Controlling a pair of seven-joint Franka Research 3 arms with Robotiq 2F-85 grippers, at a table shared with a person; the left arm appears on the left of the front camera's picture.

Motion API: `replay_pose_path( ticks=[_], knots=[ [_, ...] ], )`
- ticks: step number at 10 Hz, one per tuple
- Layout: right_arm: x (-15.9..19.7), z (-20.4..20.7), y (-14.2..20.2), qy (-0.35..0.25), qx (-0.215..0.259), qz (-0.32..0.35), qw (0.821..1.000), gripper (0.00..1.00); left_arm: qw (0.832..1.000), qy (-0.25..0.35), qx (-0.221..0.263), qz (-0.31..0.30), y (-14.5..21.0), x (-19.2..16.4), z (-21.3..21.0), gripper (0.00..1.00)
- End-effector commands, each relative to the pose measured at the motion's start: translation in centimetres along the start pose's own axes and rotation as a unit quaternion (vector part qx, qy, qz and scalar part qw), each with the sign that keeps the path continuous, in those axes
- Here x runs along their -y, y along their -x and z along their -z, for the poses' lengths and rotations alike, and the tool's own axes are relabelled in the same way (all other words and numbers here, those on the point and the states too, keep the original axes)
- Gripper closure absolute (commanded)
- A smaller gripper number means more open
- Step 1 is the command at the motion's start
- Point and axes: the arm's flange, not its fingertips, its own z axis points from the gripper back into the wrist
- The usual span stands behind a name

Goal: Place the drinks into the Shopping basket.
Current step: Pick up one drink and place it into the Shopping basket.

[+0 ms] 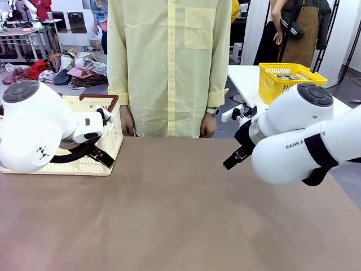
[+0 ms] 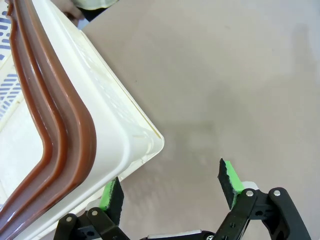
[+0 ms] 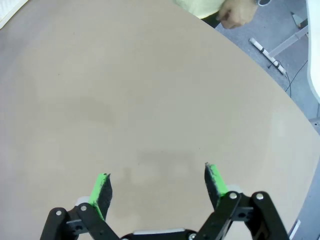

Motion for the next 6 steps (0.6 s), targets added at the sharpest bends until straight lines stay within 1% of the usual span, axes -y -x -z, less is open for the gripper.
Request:
replay_pose_path(
  ticks=[1, 6],
  knots=[
    [0.01, 0.00, 0.00, 0.000, 0.000, 0.000, 1.000, 0.00, 1.000, 0.000, 0.000, -0.001, 0.02, -0.08, 0.00, 0.00],
    [0.01, 0.00, 0.00, 0.000, 0.000, 0.000, 1.000, 0.00, 1.000, 0.000, 0.000, -0.001, 0.02, -0.08, 0.00, 0.00]
  ],
)
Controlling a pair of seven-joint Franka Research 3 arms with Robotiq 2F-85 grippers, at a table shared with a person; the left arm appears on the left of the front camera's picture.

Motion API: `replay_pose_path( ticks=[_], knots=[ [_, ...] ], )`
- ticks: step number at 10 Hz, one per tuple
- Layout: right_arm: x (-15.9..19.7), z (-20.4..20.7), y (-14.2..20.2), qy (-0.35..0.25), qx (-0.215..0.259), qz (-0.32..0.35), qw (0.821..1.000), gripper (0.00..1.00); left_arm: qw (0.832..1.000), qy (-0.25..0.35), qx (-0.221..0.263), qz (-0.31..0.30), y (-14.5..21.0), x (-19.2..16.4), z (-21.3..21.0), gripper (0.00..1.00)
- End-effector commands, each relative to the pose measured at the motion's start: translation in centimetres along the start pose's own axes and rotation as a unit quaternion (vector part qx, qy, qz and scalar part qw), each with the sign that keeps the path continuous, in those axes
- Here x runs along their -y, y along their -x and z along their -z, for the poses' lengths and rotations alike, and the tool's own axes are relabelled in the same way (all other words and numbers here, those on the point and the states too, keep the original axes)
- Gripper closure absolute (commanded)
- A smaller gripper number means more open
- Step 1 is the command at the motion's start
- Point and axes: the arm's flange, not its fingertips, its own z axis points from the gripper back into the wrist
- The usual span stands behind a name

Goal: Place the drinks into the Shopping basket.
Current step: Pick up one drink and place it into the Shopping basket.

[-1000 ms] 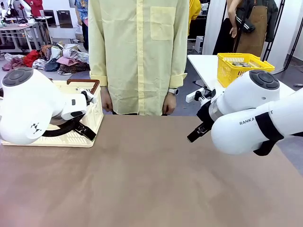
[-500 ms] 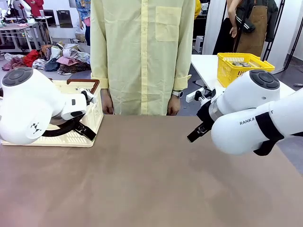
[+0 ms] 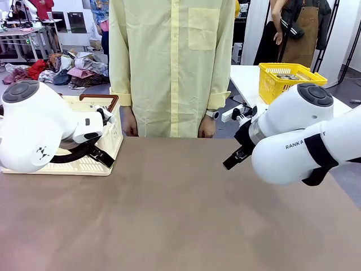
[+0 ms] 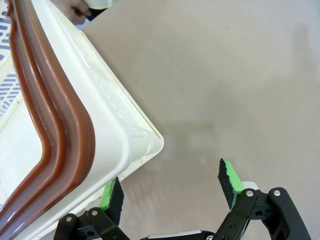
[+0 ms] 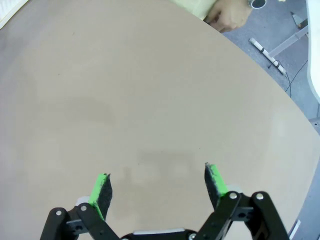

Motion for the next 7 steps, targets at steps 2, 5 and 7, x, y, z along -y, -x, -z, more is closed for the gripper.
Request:
replay_pose_path(
  ticks=[2, 5, 7],
  knots=[
    [0.0, 0.0, 0.0, 0.000, 0.000, 0.000, 1.000, 0.00, 1.000, 0.000, 0.000, -0.001, 0.0, -0.1, 0.0, 0.00],
    [0.0, -0.2, 0.1, 0.006, -0.061, 0.006, 0.998, 0.00, 0.998, -0.001, -0.069, -0.006, 0.3, 0.0, -0.4, 0.00],
    [0.8, -0.6, -0.6, -0.010, -0.141, 0.024, 0.990, 0.00, 0.990, 0.075, -0.120, 0.015, 1.7, -0.1, -1.4, 0.00]
  ],
)
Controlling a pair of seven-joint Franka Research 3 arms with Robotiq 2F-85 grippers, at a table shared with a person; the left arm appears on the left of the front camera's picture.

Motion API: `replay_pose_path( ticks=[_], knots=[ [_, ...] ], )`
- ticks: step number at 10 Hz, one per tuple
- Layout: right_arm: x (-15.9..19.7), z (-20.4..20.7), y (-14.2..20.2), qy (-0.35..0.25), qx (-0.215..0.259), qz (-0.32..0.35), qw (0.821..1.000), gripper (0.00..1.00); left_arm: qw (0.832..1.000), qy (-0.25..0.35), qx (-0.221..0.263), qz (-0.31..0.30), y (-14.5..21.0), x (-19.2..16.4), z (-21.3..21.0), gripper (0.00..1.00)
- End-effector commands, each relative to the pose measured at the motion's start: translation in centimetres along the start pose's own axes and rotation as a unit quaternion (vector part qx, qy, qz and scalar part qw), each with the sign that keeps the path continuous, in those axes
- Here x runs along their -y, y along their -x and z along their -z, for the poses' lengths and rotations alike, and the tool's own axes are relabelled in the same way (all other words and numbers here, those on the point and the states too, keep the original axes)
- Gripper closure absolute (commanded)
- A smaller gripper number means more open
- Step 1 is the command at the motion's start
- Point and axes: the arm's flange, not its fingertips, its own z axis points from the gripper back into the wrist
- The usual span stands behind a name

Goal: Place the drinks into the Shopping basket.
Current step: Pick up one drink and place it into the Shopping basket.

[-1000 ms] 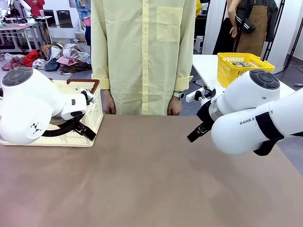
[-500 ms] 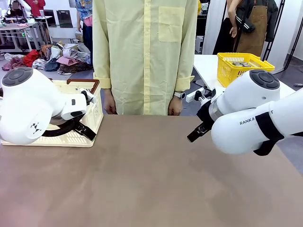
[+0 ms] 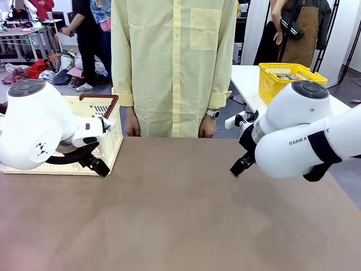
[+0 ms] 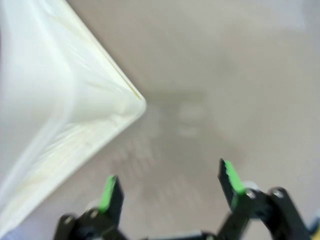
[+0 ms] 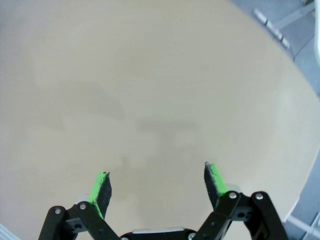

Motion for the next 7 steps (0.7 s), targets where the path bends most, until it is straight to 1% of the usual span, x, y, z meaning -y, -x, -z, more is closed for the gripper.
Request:
replay_pose_path(
  ticks=[1, 2, 3, 4, 5, 6, 7],
  knots=[
    [0.1, -1.6, -1.2, -0.045, -0.095, -0.008, 0.994, 0.00, 0.993, 0.090, -0.048, 0.057, 1.3, -1.1, -2.5, 0.00],
    [0.5, -2.3, -1.0, -0.104, -0.154, -0.014, 0.982, 0.00, 0.982, 0.158, -0.059, 0.091, 1.9, -1.2, -3.6, 0.00],
    [1.3, -4.0, -1.4, -0.175, -0.209, 0.033, 0.962, 0.00, 0.966, 0.239, -0.075, 0.063, 2.6, -1.2, -5.5, 0.00],
    [2.7, -6.1, -1.8, -0.233, -0.258, 0.064, 0.936, 0.00, 0.948, 0.310, -0.070, -0.010, 3.1, -1.6, -8.2, 0.00],
    [4.6, -8.6, -2.1, -0.291, -0.282, 0.086, 0.910, 0.00, 0.931, 0.359, -0.061, -0.009, 3.8, -3.2, -11.6, 0.00],
    [7.5, -11.9, -2.6, -0.361, -0.291, 0.126, 0.877, 0.00, 0.914, 0.405, 0.017, -0.033, 5.2, -6.3, -14.6, 0.00],
    [10.9, -14.9, -3.0, -0.434, -0.226, 0.191, 0.851, 0.00, 0.903, 0.414, 0.075, -0.091, 5.9, -9.3, -16.7, 0.00]
  ],
)
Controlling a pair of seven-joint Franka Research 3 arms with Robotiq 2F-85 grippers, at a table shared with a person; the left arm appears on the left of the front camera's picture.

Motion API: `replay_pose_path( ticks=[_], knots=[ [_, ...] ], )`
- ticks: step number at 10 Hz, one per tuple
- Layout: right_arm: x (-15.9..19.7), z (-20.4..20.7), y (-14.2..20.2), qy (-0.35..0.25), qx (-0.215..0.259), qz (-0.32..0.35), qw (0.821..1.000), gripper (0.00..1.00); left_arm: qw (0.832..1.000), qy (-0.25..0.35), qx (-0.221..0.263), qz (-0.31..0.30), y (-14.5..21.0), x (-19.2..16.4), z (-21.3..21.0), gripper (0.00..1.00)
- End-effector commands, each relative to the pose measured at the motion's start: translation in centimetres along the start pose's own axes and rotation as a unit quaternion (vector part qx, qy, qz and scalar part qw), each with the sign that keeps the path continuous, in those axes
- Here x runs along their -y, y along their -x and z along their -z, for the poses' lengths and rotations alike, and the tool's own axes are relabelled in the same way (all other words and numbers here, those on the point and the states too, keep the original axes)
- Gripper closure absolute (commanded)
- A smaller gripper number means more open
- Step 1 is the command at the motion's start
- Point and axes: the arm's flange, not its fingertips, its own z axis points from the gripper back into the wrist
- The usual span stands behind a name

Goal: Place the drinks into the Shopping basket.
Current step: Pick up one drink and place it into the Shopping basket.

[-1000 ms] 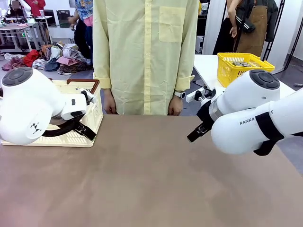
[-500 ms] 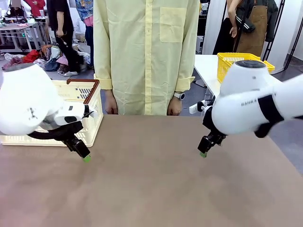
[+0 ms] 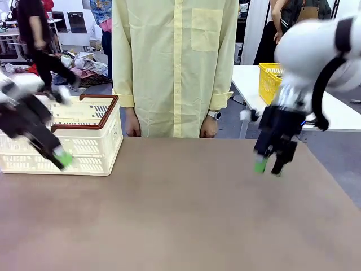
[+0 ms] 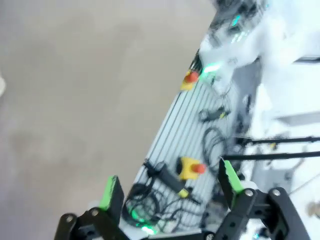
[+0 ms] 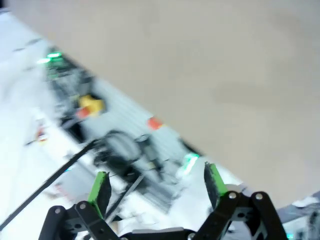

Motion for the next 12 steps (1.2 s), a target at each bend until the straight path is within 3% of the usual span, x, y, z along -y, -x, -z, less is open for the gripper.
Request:
replay_pose_path(
  ticks=[1, 2, 3, 5, 6, 7, 8, 9, 10, 12],
  knots=[
    [1.9, -10.7, 1.6, -0.220, 0.111, 0.051, 0.968, 0.00, 0.992, 0.026, 0.109, -0.051, 1.1, -3.0, -6.3, 0.00],
    [4.5, -14.7, 3.2, -0.360, 0.179, 0.042, 0.915, 0.00, 0.991, 0.036, 0.099, -0.077, 2.3, -4.2, -9.4, 0.00],
    [7.8, -18.2, 4.9, -0.447, 0.229, 0.036, 0.864, 0.00, 0.980, 0.072, 0.149, -0.108, 3.9, -5.5, -12.7, 0.00],
    [11.8, -20.3, 6.7, -0.488, 0.290, 0.046, 0.822, 0.00, 0.949, 0.153, 0.247, -0.120, 7.0, -7.9, -16.9, 0.00],
    [13.7, -20.5, 6.7, -0.495, 0.304, 0.072, 0.811, 0.00, 0.930, 0.191, 0.298, -0.102, 8.3, -8.7, -18.0, 0.00],
    [15.7, -20.1, 6.1, -0.498, 0.310, 0.106, 0.803, 0.00, 0.894, 0.246, 0.367, -0.077, 10.0, -9.8, -18.7, 0.00],
    [17.5, -19.5, 5.9, -0.503, 0.319, 0.126, 0.793, 0.00, 0.874, 0.264, 0.400, -0.079, 11.3, -10.7, -19.1, 0.00],
    [18.5, -18.8, 6.0, -0.486, 0.353, 0.134, 0.788, 0.00, 0.922, 0.186, 0.316, -0.123, 9.9, -9.0, -18.9, 0.00],
    [19.0, -20.2, 6.9, -0.491, 0.286, 0.115, 0.815, 0.00, 0.922, 0.186, 0.316, -0.123, 9.9, -9.0, -18.9, 0.00],
    [19.0, -20.2, 6.9, -0.491, 0.286, 0.115, 0.815, 0.00, 0.922, 0.186, 0.316, -0.123, 9.9, -9.0, -18.9, 0.00]
  ],
)
